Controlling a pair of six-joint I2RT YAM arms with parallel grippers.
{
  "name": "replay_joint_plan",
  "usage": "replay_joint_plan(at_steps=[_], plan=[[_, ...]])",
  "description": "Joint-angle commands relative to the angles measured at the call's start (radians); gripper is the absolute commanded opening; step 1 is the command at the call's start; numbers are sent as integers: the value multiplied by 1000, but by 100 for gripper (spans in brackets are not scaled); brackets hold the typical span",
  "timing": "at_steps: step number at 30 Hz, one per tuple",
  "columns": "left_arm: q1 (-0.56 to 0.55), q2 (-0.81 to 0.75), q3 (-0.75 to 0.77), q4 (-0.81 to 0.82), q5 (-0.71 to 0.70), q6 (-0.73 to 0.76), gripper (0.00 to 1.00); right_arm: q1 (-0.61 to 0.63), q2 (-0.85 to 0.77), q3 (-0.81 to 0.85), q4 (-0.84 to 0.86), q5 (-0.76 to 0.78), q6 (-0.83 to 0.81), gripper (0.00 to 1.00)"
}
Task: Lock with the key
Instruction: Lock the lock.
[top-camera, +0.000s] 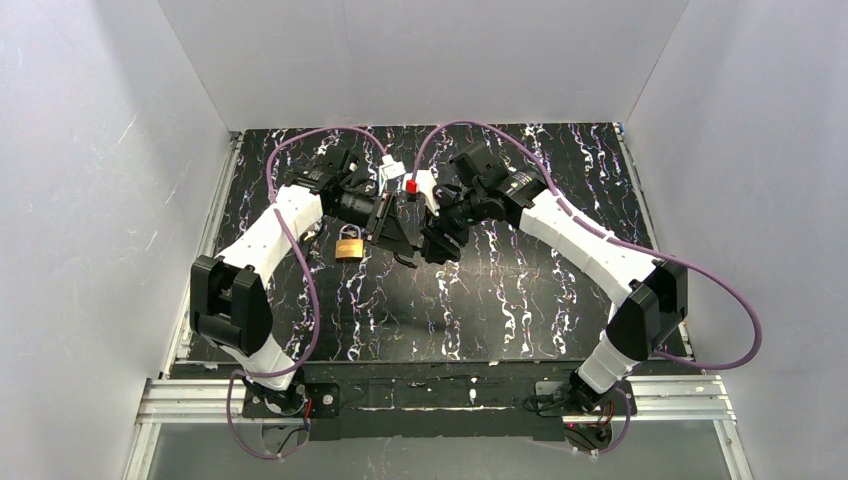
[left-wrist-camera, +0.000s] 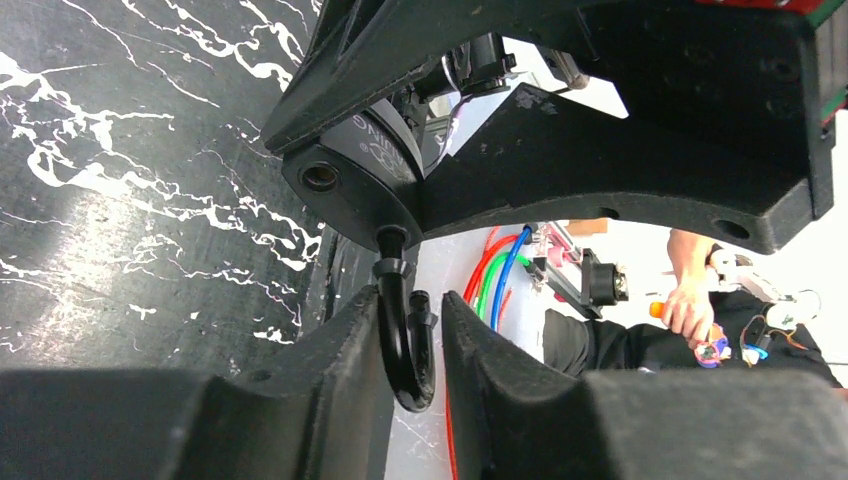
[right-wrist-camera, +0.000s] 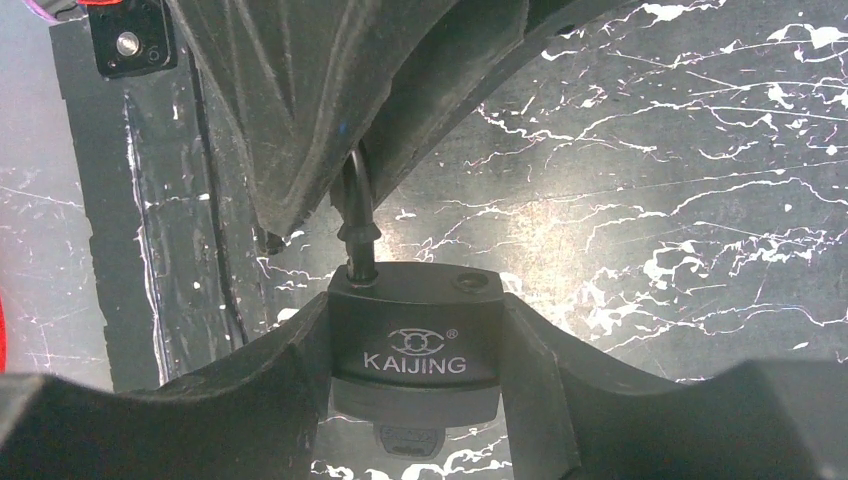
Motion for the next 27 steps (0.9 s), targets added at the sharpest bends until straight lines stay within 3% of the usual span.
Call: replay_joint_plan(at_steps=[1,10,12,16,17,20,22,24,27], plan=[[-8,-15,-15,4,17,-1,23,5,-70,19,59,-2,15,1],[-8,-30,-26,-24,9,30,25,5,-103,-14,94,8,37,1],[-8,-31,-24,-26,10,33,20,5,-105,-15,93,2,40,1],[-7,-32,-13,-27,24,33,2,5,-103,-20,95,-35,50,1],[-8,-35,-10,-27,24,31,0,4,-102,-21,97,-44,56,8],[-4,-45,-3,-26,29,24,0,-6,-103,-46,121,-84,79,58],[6,-52,3,-24,52,15,0,-25,-112,-80,172,-140,119,84],[18,-59,7,-24,69,3,0,-57,-121,-98,226,-190,162,93],[37,-74,12,-22,90,-12,0,-139,-124,-102,326,-258,279,98]])
